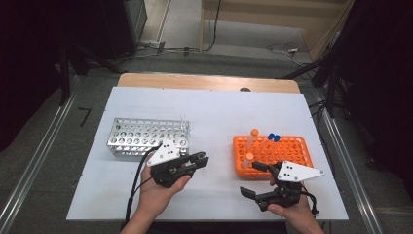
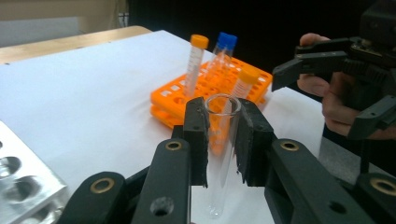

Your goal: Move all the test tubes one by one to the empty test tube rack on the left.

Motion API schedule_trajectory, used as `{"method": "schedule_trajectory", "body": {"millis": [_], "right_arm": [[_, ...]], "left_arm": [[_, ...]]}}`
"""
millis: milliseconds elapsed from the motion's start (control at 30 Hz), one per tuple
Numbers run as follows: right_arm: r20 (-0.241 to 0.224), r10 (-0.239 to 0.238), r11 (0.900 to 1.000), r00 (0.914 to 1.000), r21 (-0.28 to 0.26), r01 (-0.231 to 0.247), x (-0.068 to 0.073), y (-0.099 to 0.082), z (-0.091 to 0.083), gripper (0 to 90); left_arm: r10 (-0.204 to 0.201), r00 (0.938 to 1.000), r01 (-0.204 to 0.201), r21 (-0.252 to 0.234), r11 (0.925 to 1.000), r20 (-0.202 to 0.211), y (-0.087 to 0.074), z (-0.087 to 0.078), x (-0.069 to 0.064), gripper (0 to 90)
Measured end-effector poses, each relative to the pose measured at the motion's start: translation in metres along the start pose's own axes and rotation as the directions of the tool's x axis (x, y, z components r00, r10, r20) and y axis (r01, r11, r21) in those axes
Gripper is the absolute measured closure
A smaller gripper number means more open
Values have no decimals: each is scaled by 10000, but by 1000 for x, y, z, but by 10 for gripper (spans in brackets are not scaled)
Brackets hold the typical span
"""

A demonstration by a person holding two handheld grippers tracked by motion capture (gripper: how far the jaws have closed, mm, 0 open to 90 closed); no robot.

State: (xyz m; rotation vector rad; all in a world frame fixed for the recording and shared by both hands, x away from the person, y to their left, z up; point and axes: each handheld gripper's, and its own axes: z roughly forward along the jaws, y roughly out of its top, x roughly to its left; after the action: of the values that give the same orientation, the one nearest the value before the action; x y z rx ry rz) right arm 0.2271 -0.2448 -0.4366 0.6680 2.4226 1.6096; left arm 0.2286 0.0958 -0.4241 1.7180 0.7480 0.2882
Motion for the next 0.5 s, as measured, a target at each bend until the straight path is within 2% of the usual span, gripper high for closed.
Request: {"method": "schedule_trajectory", "body": {"millis": [100, 333, 500], "right_arm": [[-29, 64, 10000, 10000, -32, -64, -4, 0, -3, 8], [-195, 257, 9990, 9995, -347, -264, -13, -1, -14, 0], [94, 245, 9987, 9997, -438, -240, -19, -1, -19, 0]], "left_arm": [[-48, 9997, 44, -169, 9998, -254, 4, -7, 5, 762], [-41, 9973, 17, -328, 9995, -727, 12, -19, 19, 762], [-125, 9945, 88, -360, 9993, -1043, 16, -22, 31, 762]]}}
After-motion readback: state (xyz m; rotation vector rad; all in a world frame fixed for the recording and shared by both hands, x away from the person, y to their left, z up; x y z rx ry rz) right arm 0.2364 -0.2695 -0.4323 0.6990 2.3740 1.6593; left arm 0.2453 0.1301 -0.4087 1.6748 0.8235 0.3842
